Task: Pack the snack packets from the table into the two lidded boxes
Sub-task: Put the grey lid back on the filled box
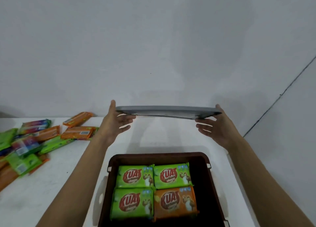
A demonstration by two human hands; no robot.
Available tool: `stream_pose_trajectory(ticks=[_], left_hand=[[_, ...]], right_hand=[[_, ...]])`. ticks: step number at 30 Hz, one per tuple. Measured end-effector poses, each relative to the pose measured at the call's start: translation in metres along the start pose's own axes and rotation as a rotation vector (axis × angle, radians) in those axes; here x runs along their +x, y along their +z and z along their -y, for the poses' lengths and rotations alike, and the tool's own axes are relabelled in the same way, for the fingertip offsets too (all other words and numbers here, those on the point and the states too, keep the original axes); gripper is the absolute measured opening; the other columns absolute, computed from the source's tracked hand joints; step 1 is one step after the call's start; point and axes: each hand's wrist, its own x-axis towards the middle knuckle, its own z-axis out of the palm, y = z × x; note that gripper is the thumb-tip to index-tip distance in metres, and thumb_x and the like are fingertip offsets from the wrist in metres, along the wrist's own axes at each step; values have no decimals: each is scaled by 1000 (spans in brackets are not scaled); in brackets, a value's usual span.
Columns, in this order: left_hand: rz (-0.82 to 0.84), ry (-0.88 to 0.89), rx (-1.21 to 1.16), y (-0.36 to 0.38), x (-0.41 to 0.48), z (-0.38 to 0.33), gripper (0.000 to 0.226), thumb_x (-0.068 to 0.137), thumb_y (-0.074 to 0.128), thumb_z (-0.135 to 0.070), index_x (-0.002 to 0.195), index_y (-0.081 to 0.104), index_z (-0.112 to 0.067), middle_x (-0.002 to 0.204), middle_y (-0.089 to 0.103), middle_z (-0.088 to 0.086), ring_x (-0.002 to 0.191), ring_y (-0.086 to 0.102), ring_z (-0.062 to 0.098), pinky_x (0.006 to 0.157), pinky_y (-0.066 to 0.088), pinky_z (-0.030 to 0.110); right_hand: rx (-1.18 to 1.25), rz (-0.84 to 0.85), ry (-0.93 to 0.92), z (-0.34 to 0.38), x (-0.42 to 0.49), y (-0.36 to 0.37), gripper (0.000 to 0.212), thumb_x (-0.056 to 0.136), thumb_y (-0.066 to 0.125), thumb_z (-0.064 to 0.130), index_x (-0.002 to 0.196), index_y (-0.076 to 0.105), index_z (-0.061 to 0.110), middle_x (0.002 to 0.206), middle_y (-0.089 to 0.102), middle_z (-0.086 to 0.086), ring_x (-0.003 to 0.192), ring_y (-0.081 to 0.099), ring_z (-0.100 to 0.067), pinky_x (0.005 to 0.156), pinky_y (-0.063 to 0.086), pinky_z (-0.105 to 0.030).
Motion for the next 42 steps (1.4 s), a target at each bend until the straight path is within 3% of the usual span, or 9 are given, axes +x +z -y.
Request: stream_pose_trajectory(ticks=[4, 11, 16, 23, 27, 30, 34, 38, 42], left_hand=[[27, 31, 118, -18, -59, 4, 43, 96, 46, -53, 101, 73, -20, 113, 72, 7, 90, 67, 17, 72, 52, 31], [-93, 206, 670, -25, -143, 45, 16, 95, 55, -41, 110, 60, -46, 90, 72, -14, 85, 67, 7, 69, 50, 27], [-361, 456, 1119, -17, -179, 83, 36, 97, 53, -30, 133, 50, -31, 104, 68, 0, 80, 66, 22, 73, 47, 34], [-541, 517, 1372, -16, -199, 105, 29, 95, 57, -27, 122, 61, -19, 103, 69, 7, 88, 62, 32, 65, 52, 40], [-514, 322, 1222, -20, -203, 113, 38, 96, 55, -35, 132, 54, -24, 131, 58, 10, 114, 55, 34, 85, 51, 49], [-500, 176, 995, -21, -203, 116, 55, 94, 55, -45, 143, 41, -25, 144, 48, 10, 123, 52, 33, 97, 47, 53], [-438, 43, 728, -25, -206, 117, 53, 92, 55, -49, 133, 55, -15, 130, 61, 12, 111, 60, 31, 92, 50, 48], [-482, 151, 737, -21, -211, 117, 48, 93, 59, -42, 132, 57, -15, 123, 66, 14, 107, 63, 33, 89, 49, 44], [-464, 321, 841, -23, -215, 121, 46, 94, 58, -40, 137, 56, -23, 124, 67, 10, 103, 67, 29, 90, 51, 41]], right_hand=[[-143, 13, 7, -8, -42, 0, 39, 87, 60, 54, 83, 70, 17, 85, 71, -9, 65, 65, -22, 61, 50, -32], [-763, -55, -295, -50, -112, 1, 14, 90, 65, 26, 101, 69, 33, 91, 71, 0, 80, 66, -16, 66, 49, -27], [-1128, -219, -513, -86, -145, 2, 26, 95, 57, 22, 119, 65, 28, 101, 62, 2, 77, 54, -6, 80, 37, -23], [-1252, -289, -581, -116, -169, -4, 32, 97, 52, 19, 126, 64, 25, 101, 54, -2, 88, 55, -19, 76, 38, -19], [-1249, -323, -583, -129, -174, -8, 30, 96, 53, 22, 123, 65, 29, 122, 52, -6, 115, 46, -27, 89, 41, -30], [-1120, -268, -502, -130, -174, -10, 33, 99, 49, 28, 130, 57, 36, 133, 48, -2, 119, 48, -19, 93, 36, -26], [-916, -312, -321, -132, -177, -9, 51, 97, 52, 41, 145, 41, 27, 120, 52, 7, 109, 52, -15, 94, 43, -34], [-902, -383, -304, -136, -177, -6, 33, 95, 55, 39, 112, 62, 11, 102, 68, -6, 82, 61, -19, 67, 43, -27], [-904, -403, -436, -134, -183, -6, 34, 94, 60, 30, 124, 63, 14, 114, 69, -1, 90, 62, -18, 80, 46, -28]])
